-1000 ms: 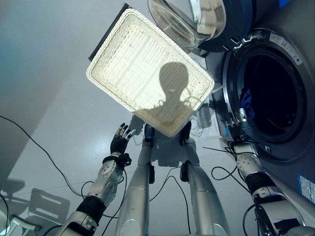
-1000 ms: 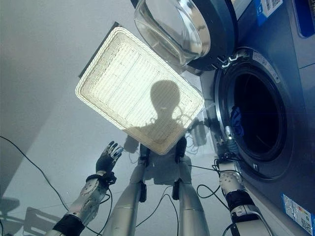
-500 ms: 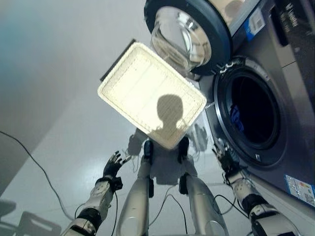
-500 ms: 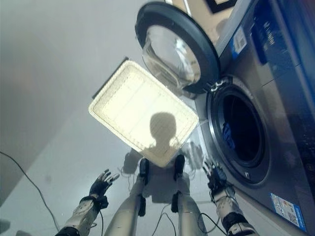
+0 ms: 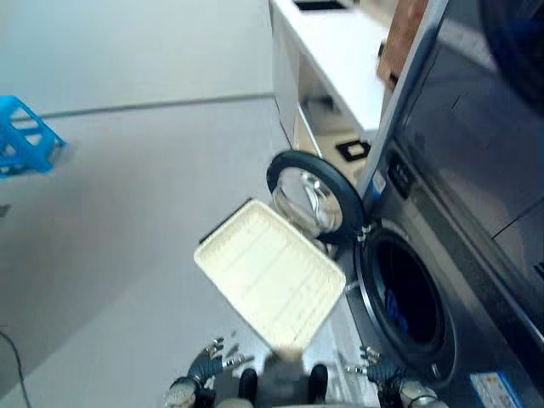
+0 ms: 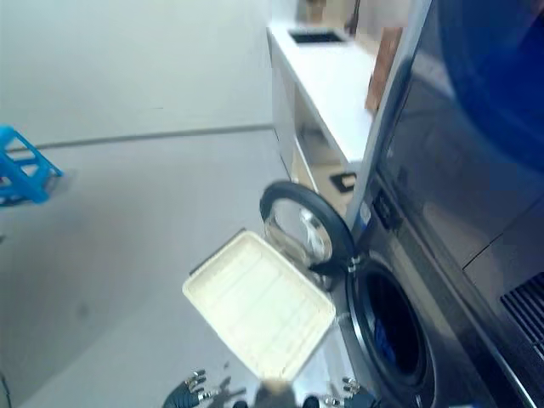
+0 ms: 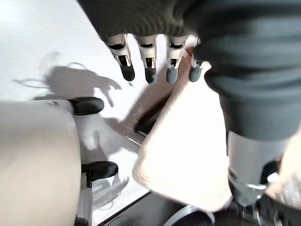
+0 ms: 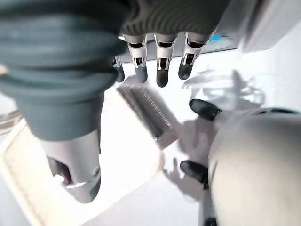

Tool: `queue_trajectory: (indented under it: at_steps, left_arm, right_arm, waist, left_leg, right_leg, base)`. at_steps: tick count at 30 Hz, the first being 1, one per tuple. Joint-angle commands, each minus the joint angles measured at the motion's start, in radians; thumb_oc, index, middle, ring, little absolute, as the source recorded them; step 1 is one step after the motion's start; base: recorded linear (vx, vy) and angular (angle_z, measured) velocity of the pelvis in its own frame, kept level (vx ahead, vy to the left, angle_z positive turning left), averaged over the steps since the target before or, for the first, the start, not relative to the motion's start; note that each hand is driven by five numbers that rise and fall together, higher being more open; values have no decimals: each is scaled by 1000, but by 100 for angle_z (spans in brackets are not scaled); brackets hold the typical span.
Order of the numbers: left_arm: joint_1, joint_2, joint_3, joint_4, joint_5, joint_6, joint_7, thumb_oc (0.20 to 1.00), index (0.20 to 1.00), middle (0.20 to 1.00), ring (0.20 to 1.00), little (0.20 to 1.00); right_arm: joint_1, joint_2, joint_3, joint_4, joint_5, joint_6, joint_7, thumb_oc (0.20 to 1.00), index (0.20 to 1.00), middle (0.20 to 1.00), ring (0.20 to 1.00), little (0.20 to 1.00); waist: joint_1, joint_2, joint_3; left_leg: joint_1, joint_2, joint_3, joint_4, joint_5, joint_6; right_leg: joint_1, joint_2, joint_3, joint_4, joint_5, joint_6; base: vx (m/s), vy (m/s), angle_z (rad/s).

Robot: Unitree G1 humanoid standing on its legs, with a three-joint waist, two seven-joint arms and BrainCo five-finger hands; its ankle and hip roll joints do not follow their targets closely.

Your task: Put the clothes into the washing machine.

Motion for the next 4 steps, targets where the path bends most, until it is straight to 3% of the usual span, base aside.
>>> queue_trajectory:
  at_steps: [1,4]
  left_arm:
    - [-36,-25,25,57,20,36,-28,1000,1000,1000,1000,1000]
    - [-16,-24,60,90,37,90,-90,1000,1000,1000,1000,1000]
  right_arm:
    - [-25,6,4,13,9,43,82,1000,1000,1000,1000,1000]
    - [-15,18,-12,22,1,59,91,1000,1000,1000,1000,1000]
  waist:
    - [10,-10,-8]
    - [6,-14,-36]
  left_leg:
    - [5,-75,-1,74,-81,32]
    - [42,-76,6,59,-91,34]
  right_leg:
    - [69,-2,21,83,-116,61]
    - [99,2,28,67,-119,61]
  base:
    - [94,-3,0]
    - [91,7,0]
